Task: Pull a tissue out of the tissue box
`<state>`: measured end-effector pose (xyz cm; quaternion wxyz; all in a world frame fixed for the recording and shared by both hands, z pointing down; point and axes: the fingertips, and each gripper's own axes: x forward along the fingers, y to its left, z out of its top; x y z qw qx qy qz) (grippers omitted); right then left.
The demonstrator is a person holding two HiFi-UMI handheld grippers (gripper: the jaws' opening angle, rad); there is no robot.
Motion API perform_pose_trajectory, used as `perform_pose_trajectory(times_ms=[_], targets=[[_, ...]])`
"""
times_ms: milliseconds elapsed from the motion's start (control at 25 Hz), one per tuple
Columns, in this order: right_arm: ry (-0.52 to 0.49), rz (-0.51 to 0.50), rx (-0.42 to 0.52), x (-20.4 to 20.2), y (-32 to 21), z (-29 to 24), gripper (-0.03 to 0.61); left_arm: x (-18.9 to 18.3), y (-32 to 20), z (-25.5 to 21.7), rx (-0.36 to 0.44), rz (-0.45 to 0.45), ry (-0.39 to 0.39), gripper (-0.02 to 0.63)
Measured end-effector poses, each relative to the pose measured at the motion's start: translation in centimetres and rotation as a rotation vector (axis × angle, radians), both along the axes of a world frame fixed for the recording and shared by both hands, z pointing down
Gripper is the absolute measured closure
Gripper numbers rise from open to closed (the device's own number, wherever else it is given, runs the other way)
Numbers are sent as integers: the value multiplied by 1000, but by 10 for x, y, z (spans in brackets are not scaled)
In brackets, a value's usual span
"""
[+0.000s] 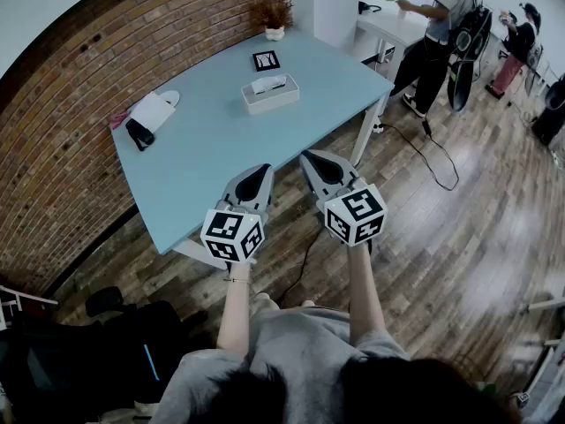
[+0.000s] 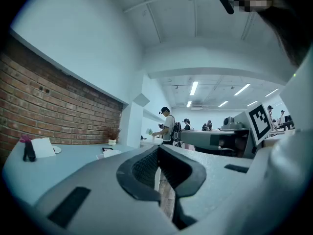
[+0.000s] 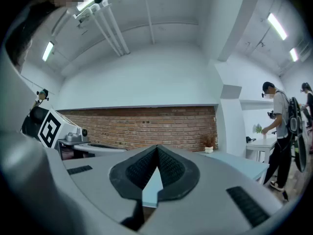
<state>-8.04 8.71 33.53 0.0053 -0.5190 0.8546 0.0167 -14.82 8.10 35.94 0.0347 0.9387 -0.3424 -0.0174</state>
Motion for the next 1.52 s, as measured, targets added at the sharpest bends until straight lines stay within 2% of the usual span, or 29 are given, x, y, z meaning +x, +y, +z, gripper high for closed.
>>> perform_pose_trajectory(times_ms=[920, 1160, 1360, 1520], targets=[[-7, -24, -17, 18, 1, 9, 580, 17, 9, 10, -33, -16, -13, 611], [-36, -47, -37, 16, -18, 18, 580, 16, -6, 18, -51, -29, -28, 611], [-42, -61, -43, 17, -47, 25, 580, 18, -39, 26, -67, -31, -24, 611], [-56, -41, -58, 28, -72, 32, 580, 33, -64, 29, -75, 1, -32, 611]])
